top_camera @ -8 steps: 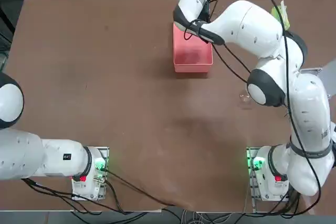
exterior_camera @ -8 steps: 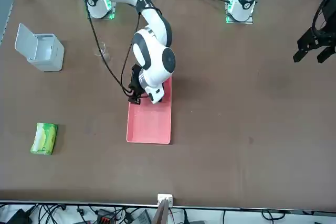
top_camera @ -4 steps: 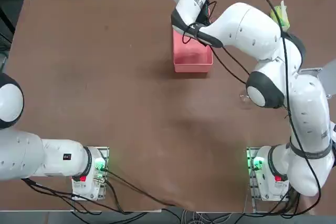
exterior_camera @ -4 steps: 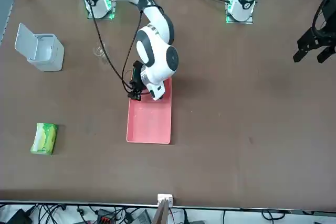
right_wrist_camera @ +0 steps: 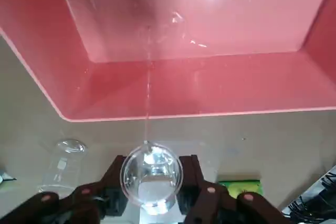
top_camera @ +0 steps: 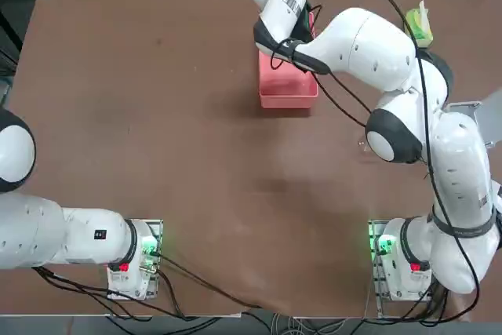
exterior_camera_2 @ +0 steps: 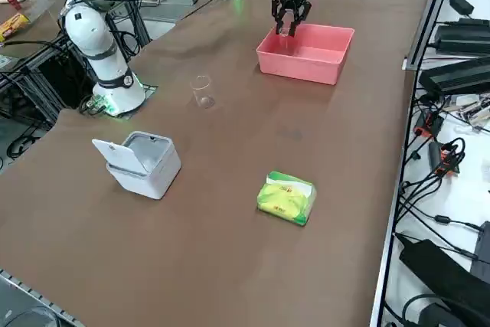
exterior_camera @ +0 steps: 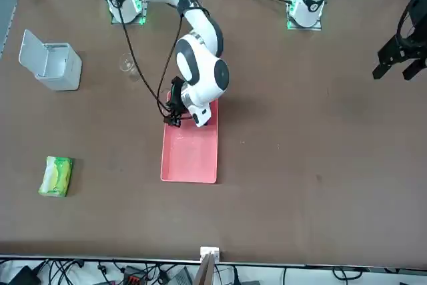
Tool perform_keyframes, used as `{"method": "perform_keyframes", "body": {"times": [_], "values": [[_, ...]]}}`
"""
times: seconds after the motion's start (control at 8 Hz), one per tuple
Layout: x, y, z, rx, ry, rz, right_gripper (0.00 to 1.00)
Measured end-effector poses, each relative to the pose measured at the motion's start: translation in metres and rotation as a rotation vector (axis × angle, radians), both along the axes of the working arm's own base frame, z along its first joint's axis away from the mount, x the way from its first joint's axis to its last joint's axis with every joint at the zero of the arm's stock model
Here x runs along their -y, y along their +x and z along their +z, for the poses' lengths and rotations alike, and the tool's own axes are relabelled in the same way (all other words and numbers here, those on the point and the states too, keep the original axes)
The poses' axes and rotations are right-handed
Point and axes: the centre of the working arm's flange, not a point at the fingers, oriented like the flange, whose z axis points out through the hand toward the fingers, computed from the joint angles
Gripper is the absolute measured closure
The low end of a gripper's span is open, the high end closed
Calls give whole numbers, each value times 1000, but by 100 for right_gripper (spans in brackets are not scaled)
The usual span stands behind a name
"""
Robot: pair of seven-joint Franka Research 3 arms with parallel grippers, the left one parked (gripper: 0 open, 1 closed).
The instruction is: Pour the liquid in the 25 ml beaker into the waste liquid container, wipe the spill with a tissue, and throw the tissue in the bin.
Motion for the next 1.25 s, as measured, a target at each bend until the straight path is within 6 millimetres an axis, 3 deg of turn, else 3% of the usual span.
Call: {"method": "perform_keyframes", "body": {"times": [1.25], "values": [[8,0,-28,0,-107,-7,53]]}}
